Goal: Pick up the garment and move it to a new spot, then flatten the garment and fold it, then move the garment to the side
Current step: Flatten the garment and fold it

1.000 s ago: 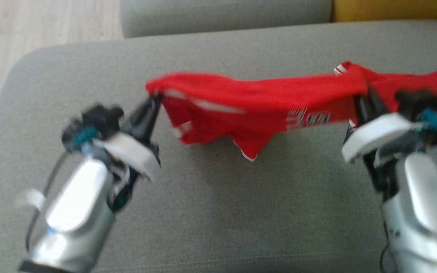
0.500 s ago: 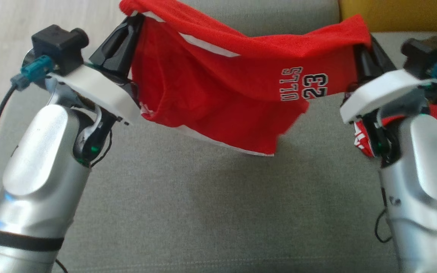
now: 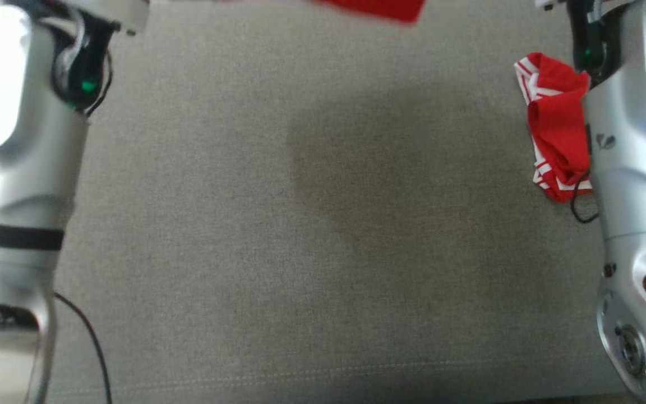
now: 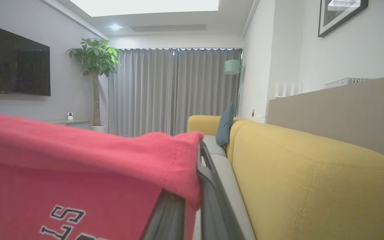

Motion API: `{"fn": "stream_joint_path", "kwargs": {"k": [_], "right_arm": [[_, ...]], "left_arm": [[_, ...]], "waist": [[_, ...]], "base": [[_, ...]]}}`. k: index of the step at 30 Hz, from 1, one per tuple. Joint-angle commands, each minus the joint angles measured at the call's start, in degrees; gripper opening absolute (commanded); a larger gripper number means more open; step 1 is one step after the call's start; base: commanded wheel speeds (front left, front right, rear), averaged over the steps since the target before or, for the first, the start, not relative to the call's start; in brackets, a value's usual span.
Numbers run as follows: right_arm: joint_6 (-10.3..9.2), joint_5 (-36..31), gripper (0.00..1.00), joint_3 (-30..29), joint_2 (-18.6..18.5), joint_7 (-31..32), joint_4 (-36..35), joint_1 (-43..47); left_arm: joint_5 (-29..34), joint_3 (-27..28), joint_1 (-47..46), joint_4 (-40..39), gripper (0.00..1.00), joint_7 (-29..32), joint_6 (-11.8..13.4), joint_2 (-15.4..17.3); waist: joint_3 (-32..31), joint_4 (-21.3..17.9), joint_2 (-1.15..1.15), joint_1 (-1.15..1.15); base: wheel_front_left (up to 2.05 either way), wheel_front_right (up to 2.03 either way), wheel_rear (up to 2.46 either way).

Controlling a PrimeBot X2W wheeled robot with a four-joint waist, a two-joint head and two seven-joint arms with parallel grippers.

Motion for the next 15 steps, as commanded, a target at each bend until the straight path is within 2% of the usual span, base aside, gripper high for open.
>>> {"fn": "stream_joint_path", "kwargs": {"k": [1,4,8,15], "right_arm": [[0.37,0.66,0.0,0.89,1.3,-1.28,-0.11,-1.03],[0.37,3.43,0.0,5.47,1.32,-3.31,5.67,0.5],[0.37,4.63,0.0,9.45,1.33,-3.73,10.21,4.7],[0.37,4.44,0.0,14.49,1.33,-1.2,15.91,13.26]], "left_arm": [[0.51,1.95,-2.52,-0.55,0.0,-0.7,-0.25,1.33],[0.49,1.11,-1.8,2.6,0.0,-1.69,-0.29,-0.68],[0.37,-1.12,3.22,2.62,0.0,-1.88,-0.32,-1.45],[1.04,-6.3,16.95,-0.73,0.0,-1.9,-0.33,0.04]], "waist": [[0.76,0.08,0.0,0.0],[2.07,0.55,0.0,0.0],[2.92,1.15,0.0,0.0],[1.82,2.71,0.0,0.0]], "base": [[0.0,0.0,0.0],[0.0,0.0,0.0],[0.0,0.0,0.0],[0.0,0.0,0.0]]}}
